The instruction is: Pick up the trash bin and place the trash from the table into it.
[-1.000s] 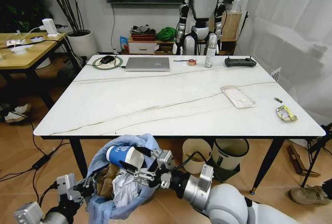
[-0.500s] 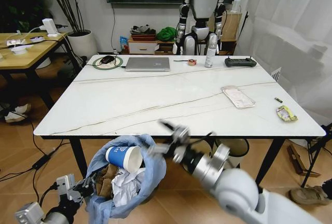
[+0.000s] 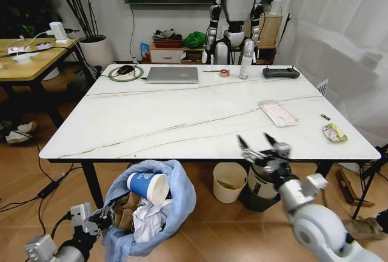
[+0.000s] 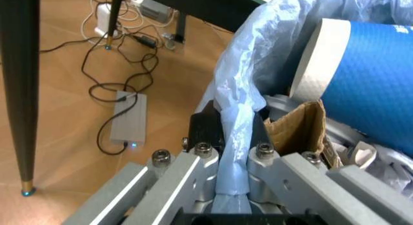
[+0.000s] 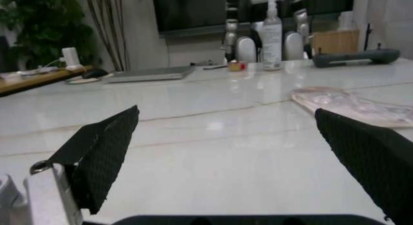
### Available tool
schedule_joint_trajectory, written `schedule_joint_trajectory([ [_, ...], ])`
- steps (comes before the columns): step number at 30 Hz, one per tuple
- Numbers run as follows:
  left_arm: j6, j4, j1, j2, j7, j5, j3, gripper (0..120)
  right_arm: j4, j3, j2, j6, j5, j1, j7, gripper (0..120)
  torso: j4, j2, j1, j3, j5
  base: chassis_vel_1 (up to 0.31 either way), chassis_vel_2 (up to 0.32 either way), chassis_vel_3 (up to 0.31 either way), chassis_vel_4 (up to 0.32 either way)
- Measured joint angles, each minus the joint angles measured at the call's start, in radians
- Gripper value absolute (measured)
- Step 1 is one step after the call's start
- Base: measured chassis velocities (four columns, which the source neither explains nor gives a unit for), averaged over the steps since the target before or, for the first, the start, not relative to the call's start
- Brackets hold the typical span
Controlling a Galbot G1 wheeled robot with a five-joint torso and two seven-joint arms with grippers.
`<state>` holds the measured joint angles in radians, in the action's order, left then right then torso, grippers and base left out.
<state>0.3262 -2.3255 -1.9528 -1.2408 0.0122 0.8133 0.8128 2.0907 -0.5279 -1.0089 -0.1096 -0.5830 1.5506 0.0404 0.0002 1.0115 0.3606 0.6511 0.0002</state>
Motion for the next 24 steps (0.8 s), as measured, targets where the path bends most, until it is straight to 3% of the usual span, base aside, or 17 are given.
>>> schedule_joint_trajectory([
  [5, -0.007, 0.016, 0.008, 0.014, 0.011, -0.008, -0.012, 0, -0.006, -0.074, -0.089, -0.058, 0.063, 0.103, -0.087, 100, -0.0001, 0.000, 0.000, 0.000, -0.0002, 0.000, 0.000, 0.000, 0.000],
  [10, -0.021, 0.043, 0.014, 0.037, 0.024, -0.018, -0.023, 0, 0.029, -0.160, -0.255, -0.104, 0.152, 0.232, -0.166, 100, -0.0003, 0.000, 0.000, 0.000, -0.0003, 0.000, 0.000, 0.000, 0.000],
  [24, -0.036, 0.062, 0.007, 0.085, 0.028, -0.008, -0.042, 0, 0.043, -0.222, -0.372, -0.138, 0.152, 0.310, -0.300, 100, -0.0002, 0.000, 0.000, 0.000, -0.0003, 0.000, 0.000, 0.000, 0.000],
])
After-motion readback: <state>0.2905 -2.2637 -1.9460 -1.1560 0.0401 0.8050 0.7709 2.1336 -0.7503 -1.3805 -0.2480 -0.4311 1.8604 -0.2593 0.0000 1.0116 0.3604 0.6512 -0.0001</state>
